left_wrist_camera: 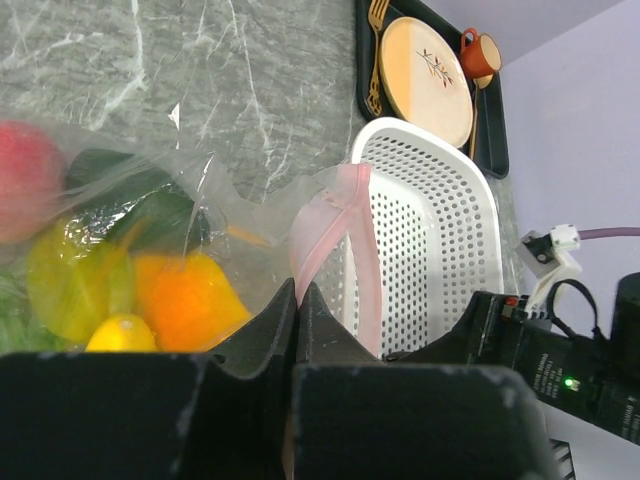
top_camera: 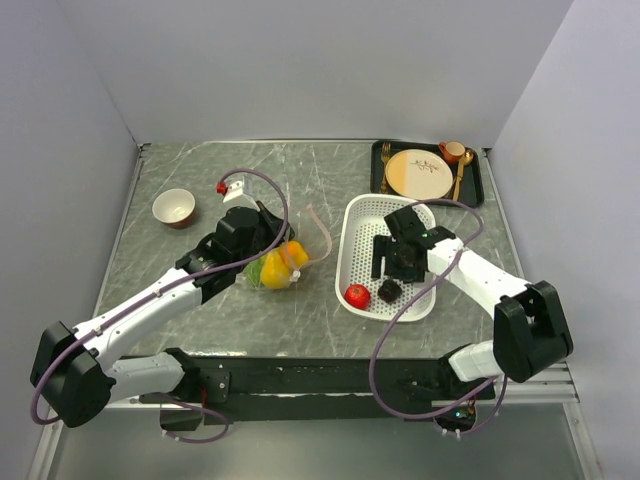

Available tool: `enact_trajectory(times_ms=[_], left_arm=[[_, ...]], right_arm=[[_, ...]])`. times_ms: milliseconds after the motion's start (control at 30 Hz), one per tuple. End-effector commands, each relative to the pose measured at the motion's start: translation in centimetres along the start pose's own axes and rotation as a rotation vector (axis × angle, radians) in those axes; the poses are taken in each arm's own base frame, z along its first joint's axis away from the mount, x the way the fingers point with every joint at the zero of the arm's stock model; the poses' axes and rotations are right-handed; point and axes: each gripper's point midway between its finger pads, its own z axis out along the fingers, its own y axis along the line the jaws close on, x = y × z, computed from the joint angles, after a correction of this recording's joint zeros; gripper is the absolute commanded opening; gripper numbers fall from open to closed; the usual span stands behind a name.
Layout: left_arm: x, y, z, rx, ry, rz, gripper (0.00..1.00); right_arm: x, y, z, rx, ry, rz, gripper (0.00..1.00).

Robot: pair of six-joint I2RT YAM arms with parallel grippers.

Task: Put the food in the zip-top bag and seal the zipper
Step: Pick up the fake fruit from the bin.

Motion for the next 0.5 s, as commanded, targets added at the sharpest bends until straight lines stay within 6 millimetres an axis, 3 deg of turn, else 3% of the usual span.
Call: enact_trajectory(times_ms=[0, 467], left_arm=[[-2.4, -2.1, -0.2, 0.053, -0.067, 0.002, 0.04], [-2.2, -1.7, -0.1, 0.037, -0.065, 0.007, 0.04]], right_arm=[[0.0, 0.4, 1.2, -0.01, -0.007, 0.014, 0.84], [0.7, -0.8, 1.6, 0.056, 0.0, 0.035, 0.82]])
